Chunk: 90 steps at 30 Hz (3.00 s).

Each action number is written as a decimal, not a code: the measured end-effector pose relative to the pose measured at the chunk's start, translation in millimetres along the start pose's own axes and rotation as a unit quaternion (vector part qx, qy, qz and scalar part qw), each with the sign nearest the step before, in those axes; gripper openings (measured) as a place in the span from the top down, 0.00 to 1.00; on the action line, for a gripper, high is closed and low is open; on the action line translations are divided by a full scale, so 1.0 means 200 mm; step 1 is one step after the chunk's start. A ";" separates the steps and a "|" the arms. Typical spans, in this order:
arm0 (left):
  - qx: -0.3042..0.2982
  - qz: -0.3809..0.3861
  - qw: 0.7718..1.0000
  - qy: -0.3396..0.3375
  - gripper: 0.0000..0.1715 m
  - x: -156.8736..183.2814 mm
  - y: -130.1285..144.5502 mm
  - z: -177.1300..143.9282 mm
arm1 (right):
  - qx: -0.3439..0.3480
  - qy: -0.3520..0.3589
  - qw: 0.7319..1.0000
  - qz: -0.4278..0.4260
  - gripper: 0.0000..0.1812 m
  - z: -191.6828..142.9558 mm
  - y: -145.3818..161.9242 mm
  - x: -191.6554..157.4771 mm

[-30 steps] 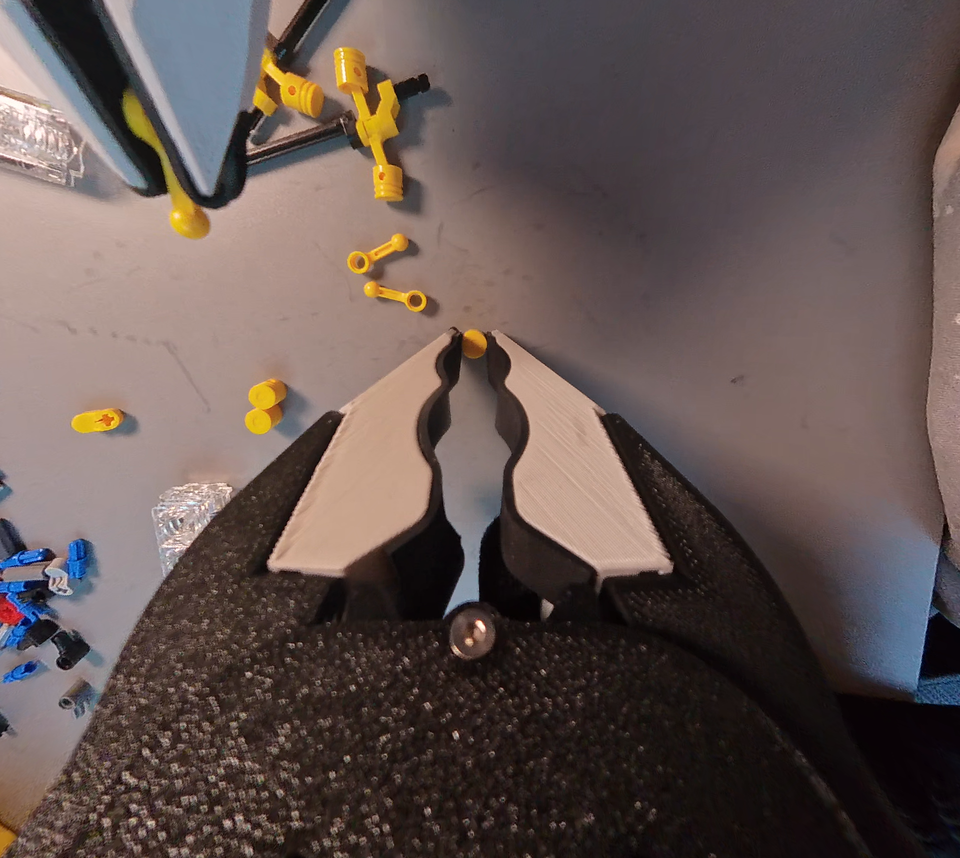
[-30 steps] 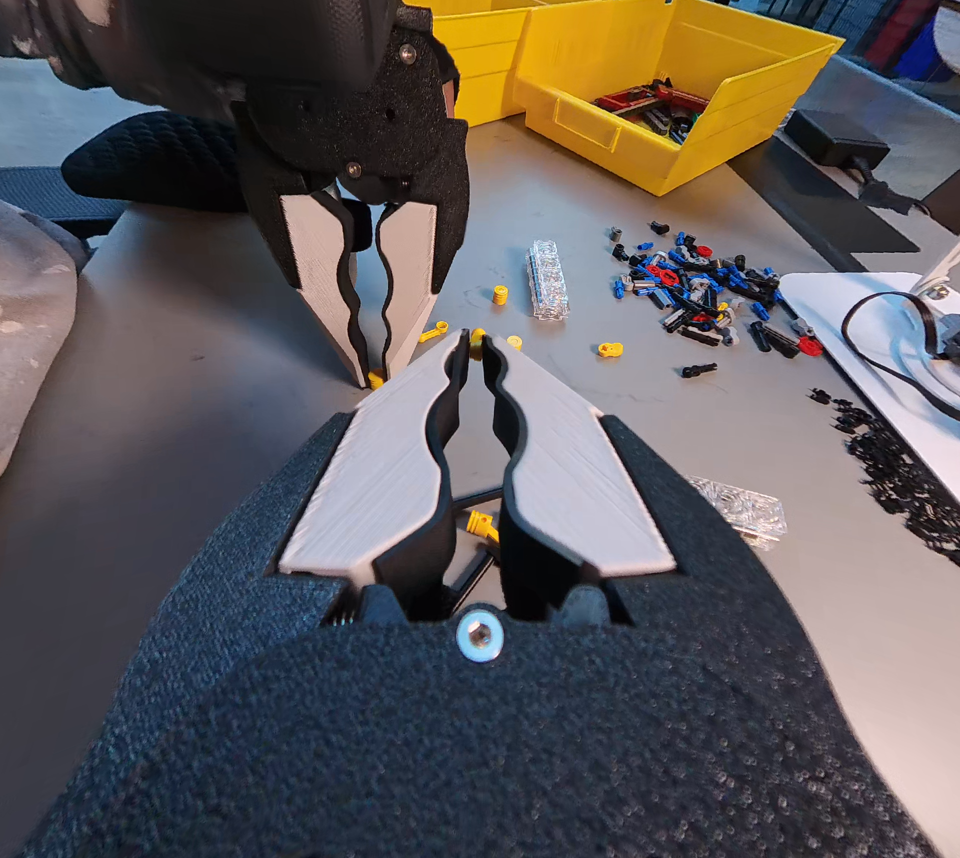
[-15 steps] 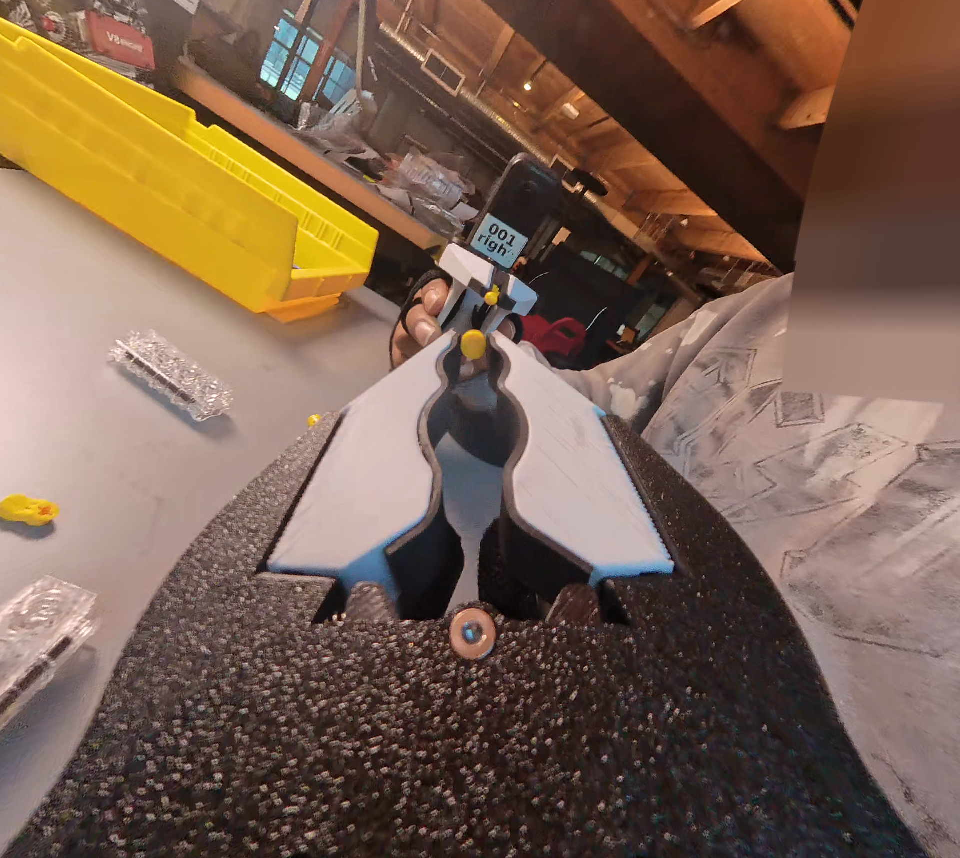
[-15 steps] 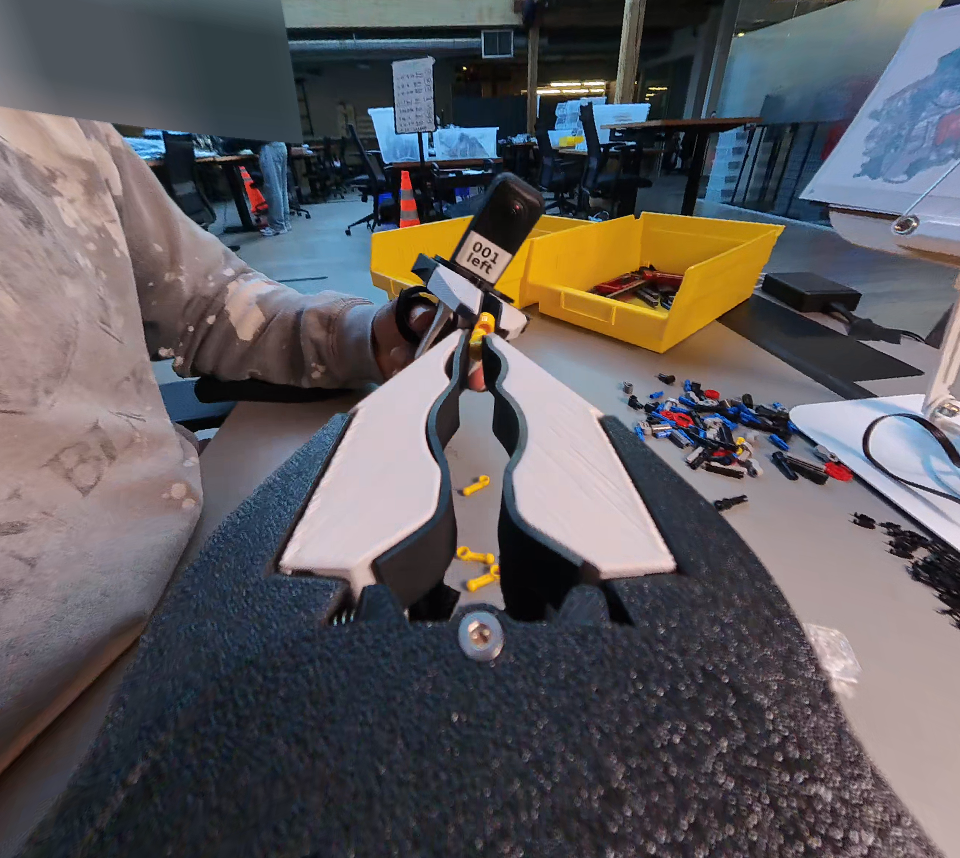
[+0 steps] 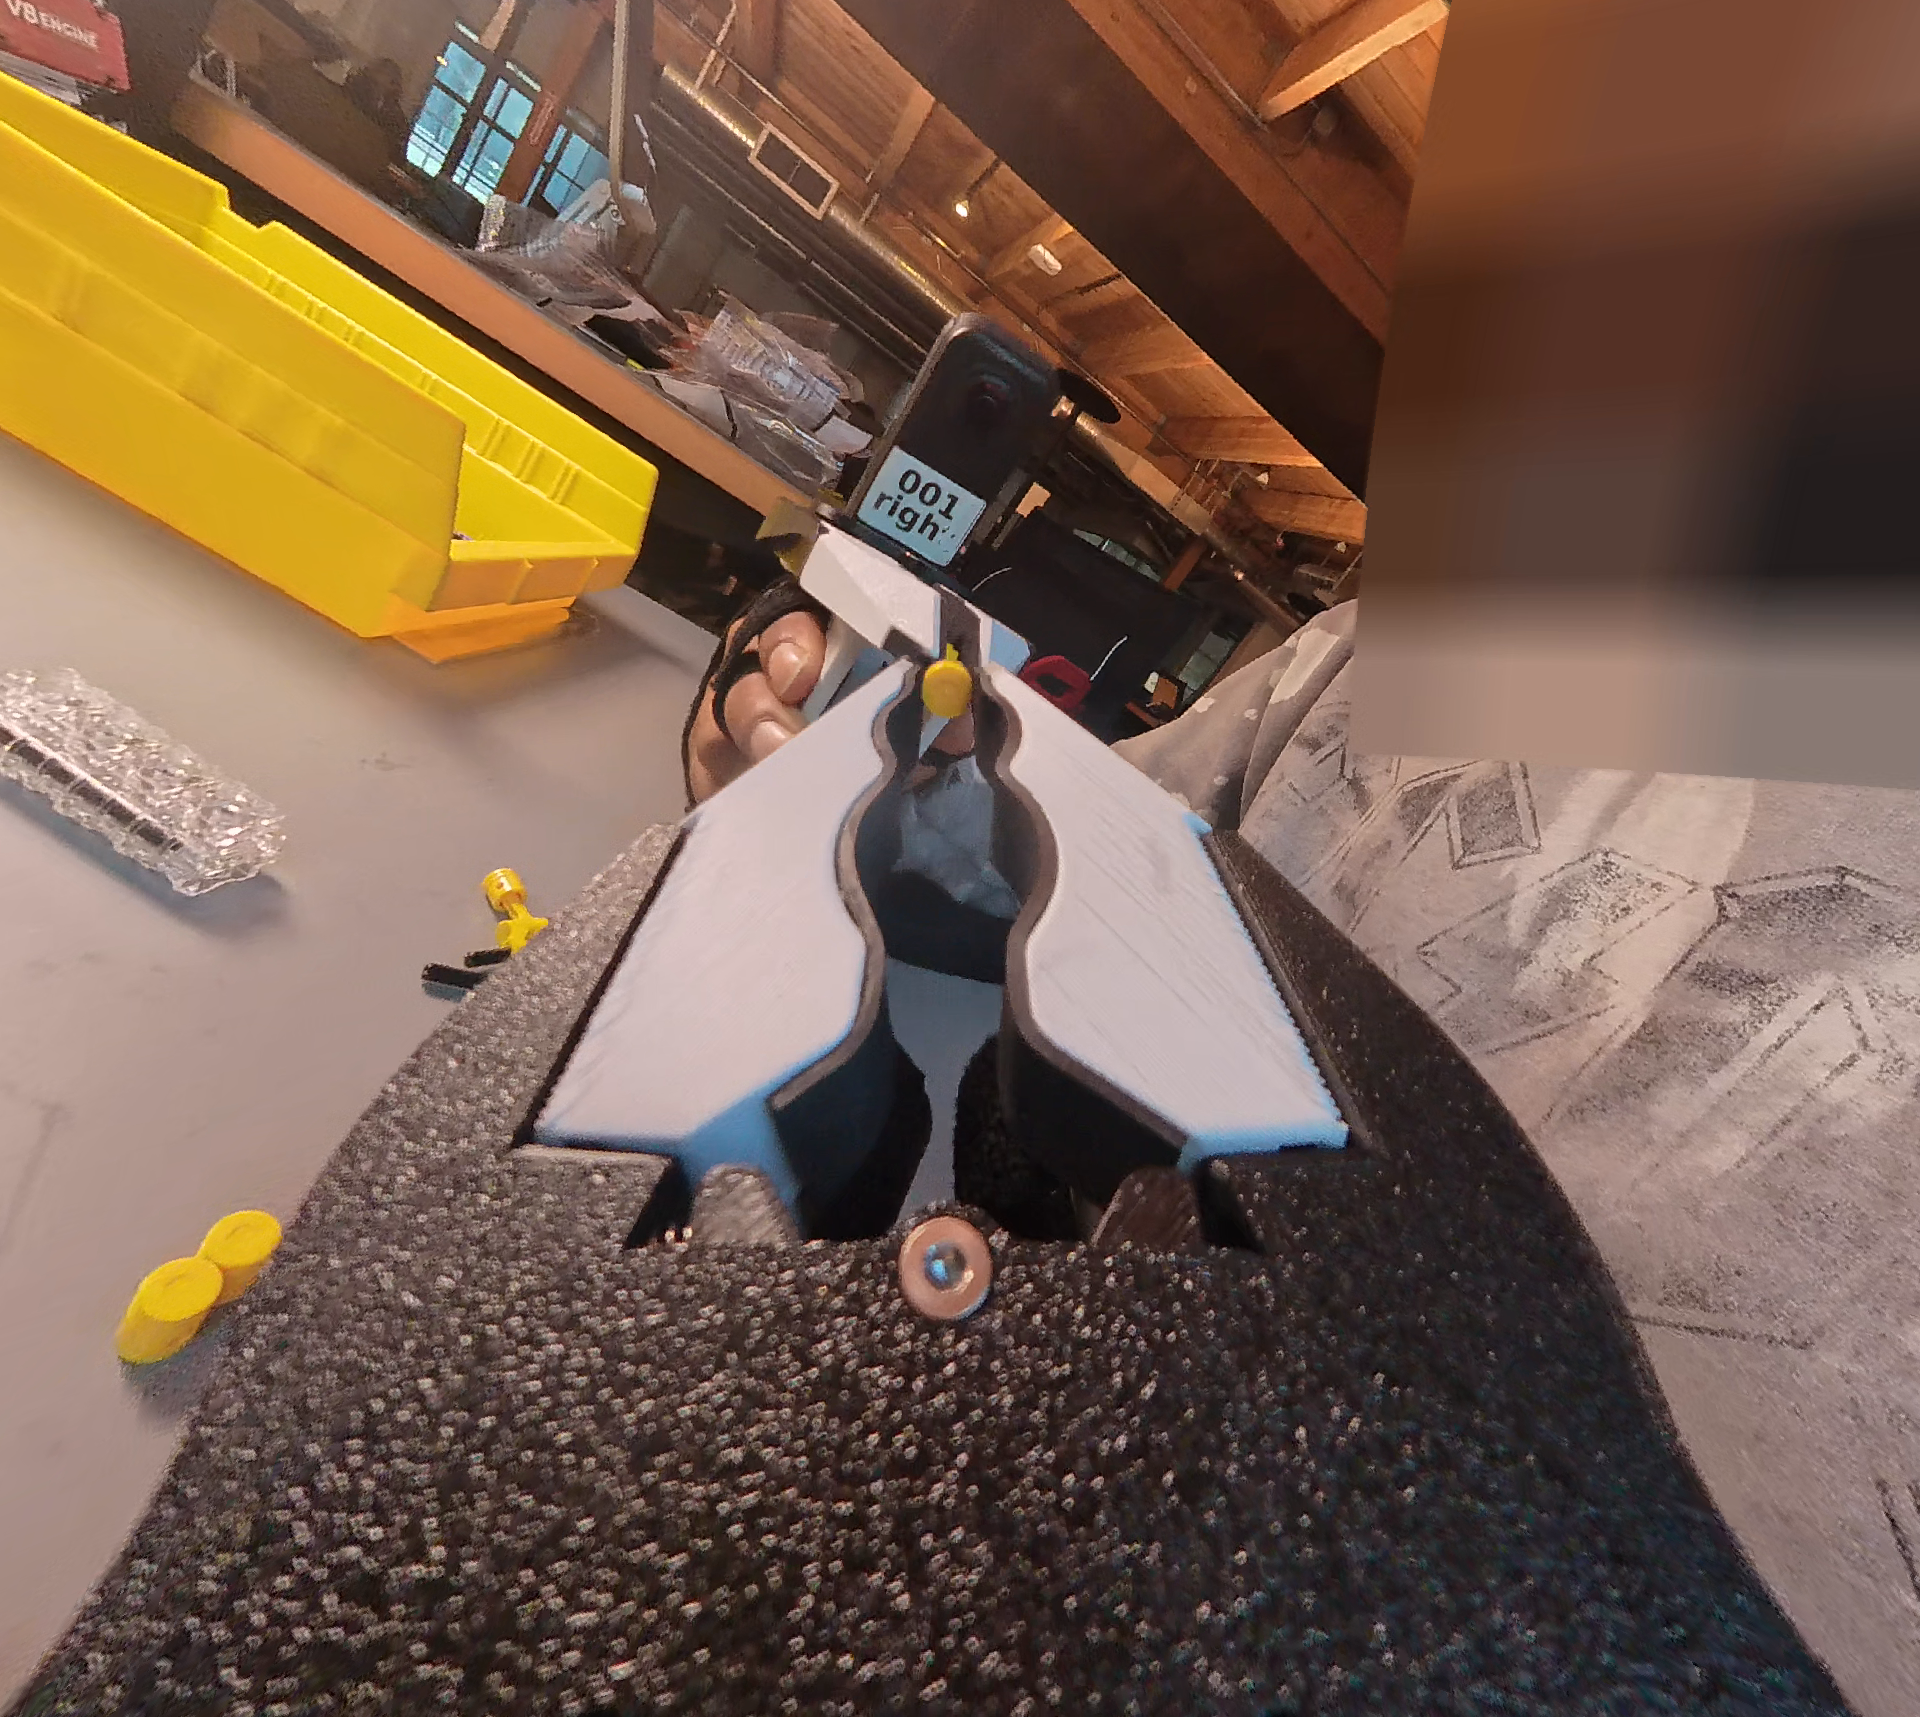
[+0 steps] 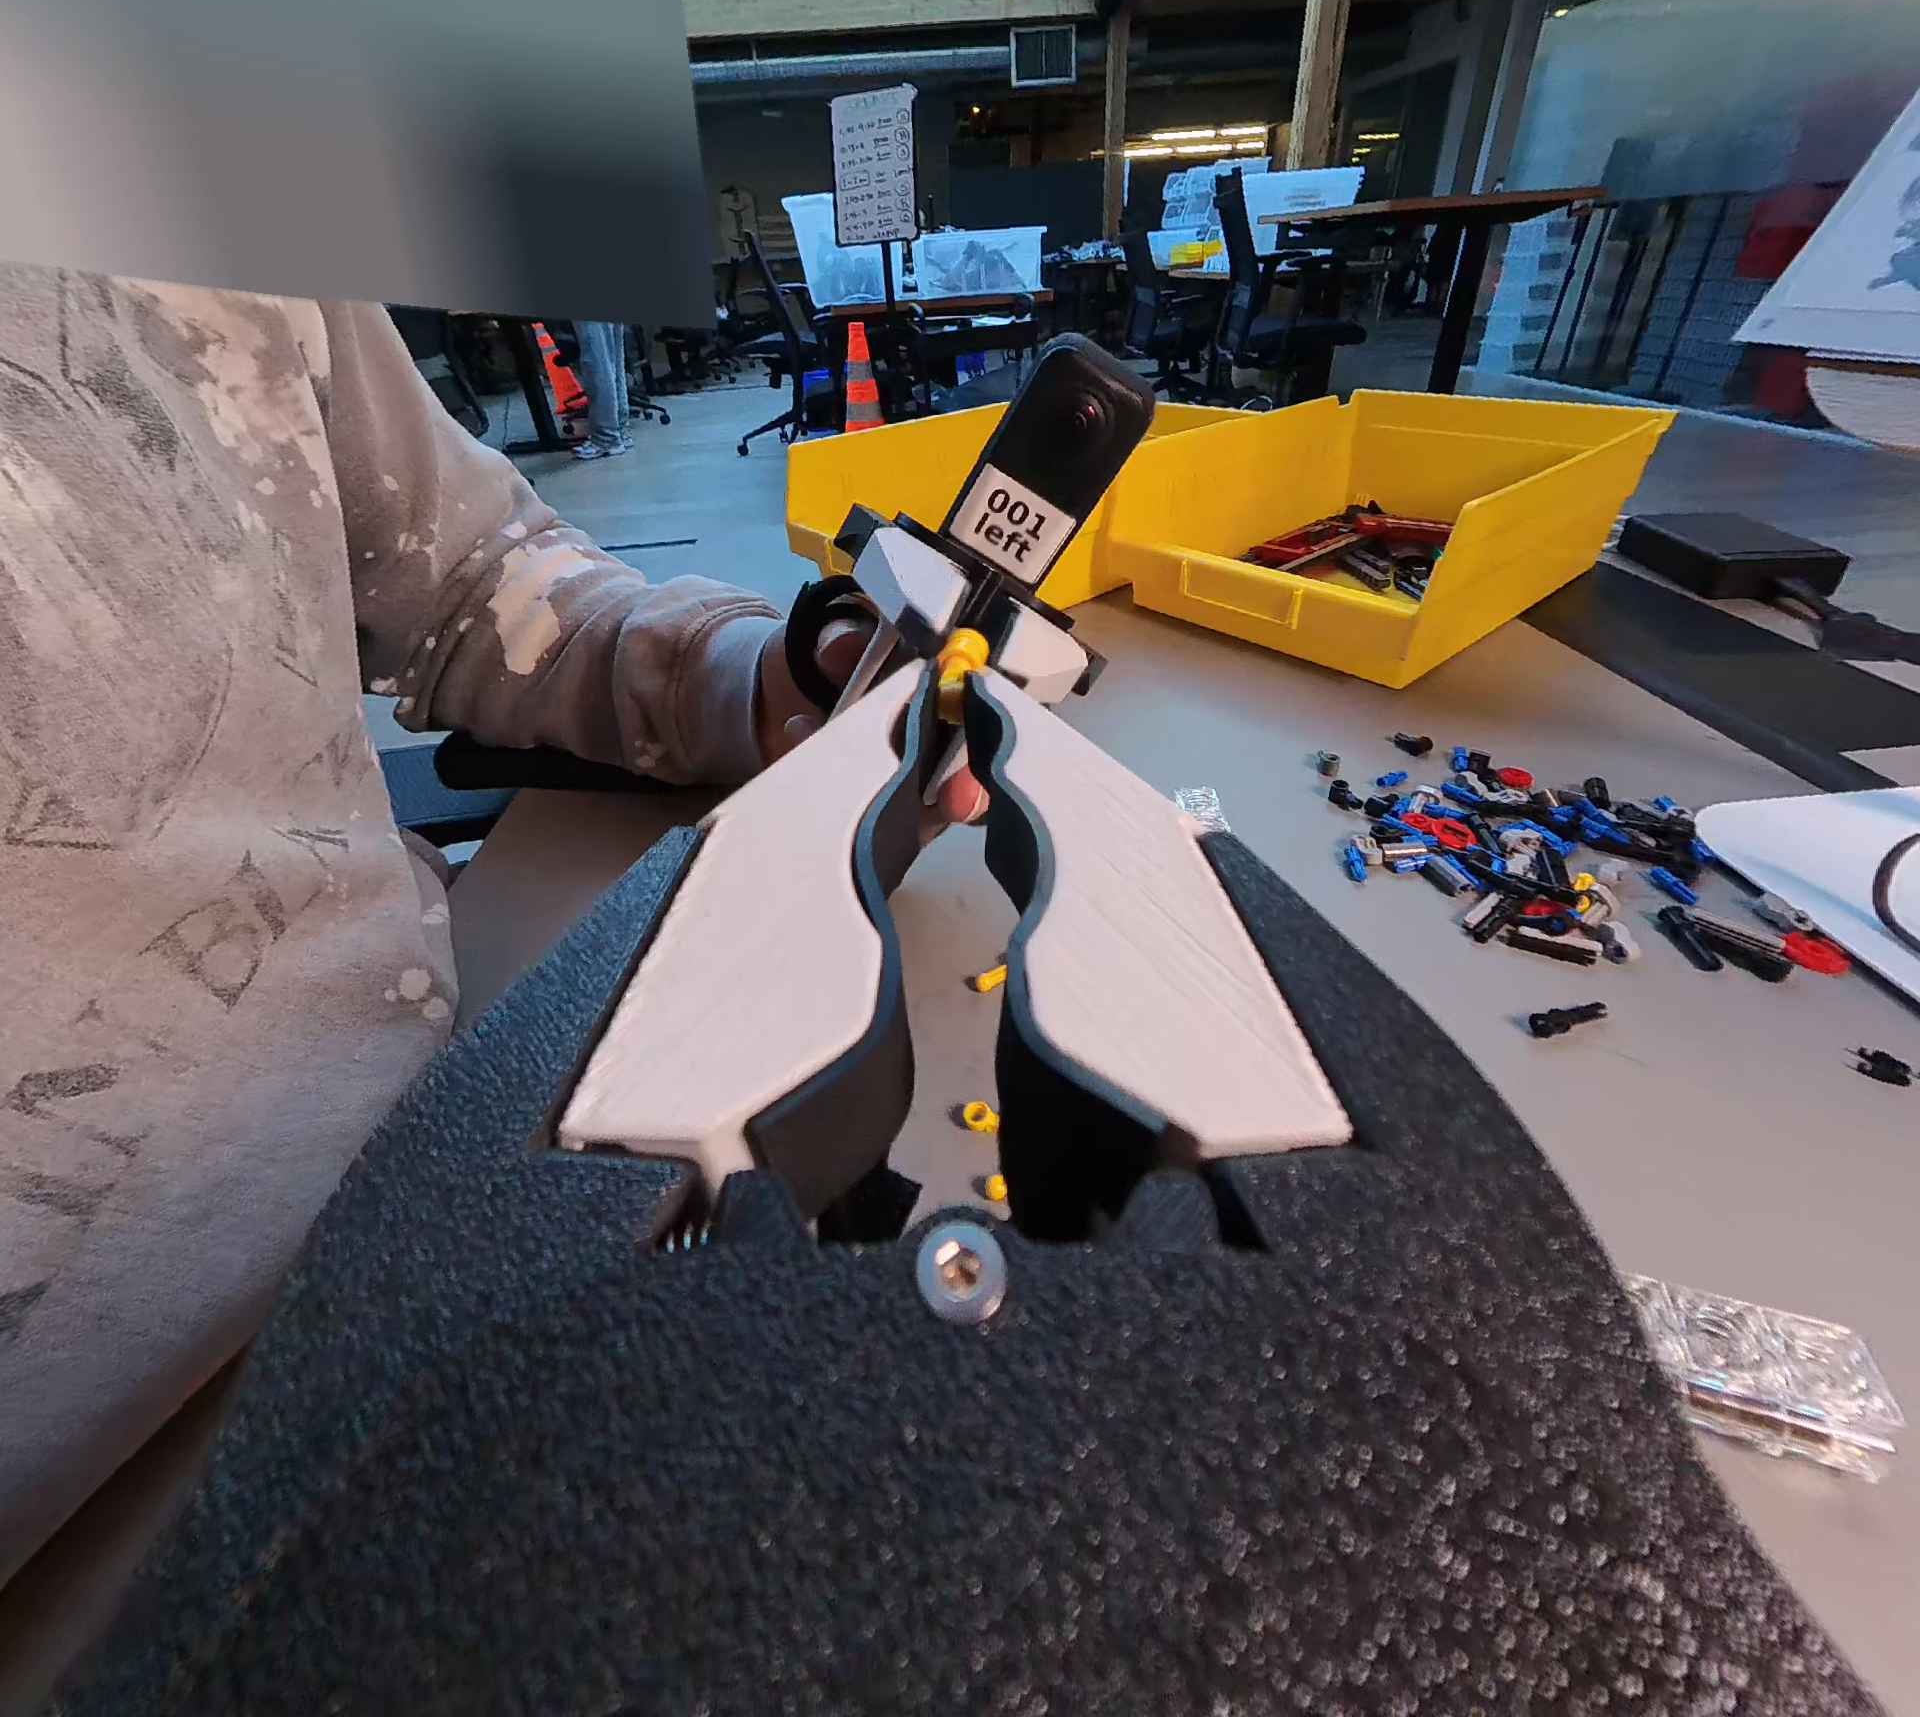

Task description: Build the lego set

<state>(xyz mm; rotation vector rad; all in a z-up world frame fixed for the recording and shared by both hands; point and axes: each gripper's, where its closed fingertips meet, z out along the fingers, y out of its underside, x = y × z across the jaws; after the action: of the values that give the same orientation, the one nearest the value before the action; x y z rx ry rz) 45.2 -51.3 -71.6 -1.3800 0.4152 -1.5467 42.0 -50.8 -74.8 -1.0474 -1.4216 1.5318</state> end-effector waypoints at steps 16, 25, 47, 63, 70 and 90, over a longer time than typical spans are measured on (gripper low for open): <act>0.010 -0.012 1.000 0.025 0.95 0.05 0.01 0.15 | 0.121 0.015 0.991 0.051 0.99 -0.07 -0.17 0.06; 0.024 -0.039 0.999 0.003 0.95 0.00 0.02 0.15 | 0.162 -0.003 0.981 0.107 0.98 -0.06 -0.19 0.06; 0.075 -0.008 0.997 0.002 0.95 0.05 -0.11 0.06 | 0.153 -0.014 0.983 0.105 0.98 -0.03 -0.16 0.04; 0.058 -0.012 0.998 0.002 0.95 0.04 -0.10 0.04 | 0.100 -0.004 0.992 0.073 0.99 -0.01 -0.13 0.02; 0.084 -0.013 0.996 0.010 0.95 0.07 -0.13 0.05 | 0.141 -0.022 0.983 0.116 0.99 -0.01 -0.17 0.00; 0.078 0.077 0.993 -0.040 0.95 0.08 -0.16 0.06 | 0.178 -0.030 0.970 0.160 0.99 0.00 -0.20 0.01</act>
<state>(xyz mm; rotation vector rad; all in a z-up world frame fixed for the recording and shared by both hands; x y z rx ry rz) 44.0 -46.0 -34.5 -1.2549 0.3366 -1.3635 41.3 -46.0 -35.2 -1.0467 -0.9926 1.9771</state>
